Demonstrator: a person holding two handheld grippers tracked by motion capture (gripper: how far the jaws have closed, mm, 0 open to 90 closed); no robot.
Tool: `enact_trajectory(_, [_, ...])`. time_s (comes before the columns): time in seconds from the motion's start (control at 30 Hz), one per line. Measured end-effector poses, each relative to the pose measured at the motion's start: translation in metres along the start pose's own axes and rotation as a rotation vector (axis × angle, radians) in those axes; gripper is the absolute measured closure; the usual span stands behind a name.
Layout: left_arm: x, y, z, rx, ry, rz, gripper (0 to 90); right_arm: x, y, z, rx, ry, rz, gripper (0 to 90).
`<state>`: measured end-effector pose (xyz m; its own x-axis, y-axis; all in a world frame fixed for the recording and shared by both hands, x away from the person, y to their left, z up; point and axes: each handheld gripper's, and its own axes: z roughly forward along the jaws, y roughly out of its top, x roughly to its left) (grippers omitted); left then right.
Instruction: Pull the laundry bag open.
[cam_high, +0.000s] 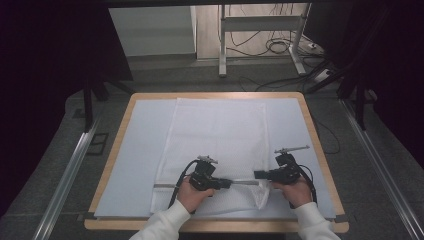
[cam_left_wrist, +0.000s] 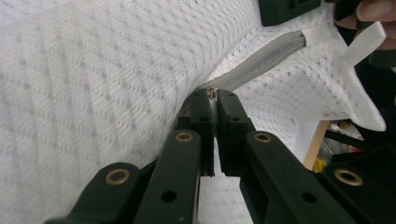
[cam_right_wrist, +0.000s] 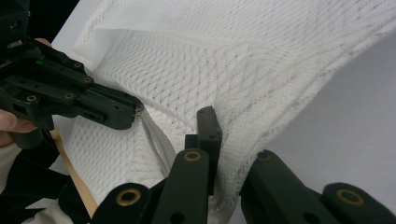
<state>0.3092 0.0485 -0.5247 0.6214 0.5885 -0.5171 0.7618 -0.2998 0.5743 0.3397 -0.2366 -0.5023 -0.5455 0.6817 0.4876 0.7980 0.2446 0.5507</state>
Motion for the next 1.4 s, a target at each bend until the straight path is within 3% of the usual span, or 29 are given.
enact_trajectory(1.4, [0.016, -0.013, -0.025, -0.043, 0.018, -0.053, 86.9, -0.001, 0.0, 0.001, -0.003, -0.002, -0.004, 88.5])
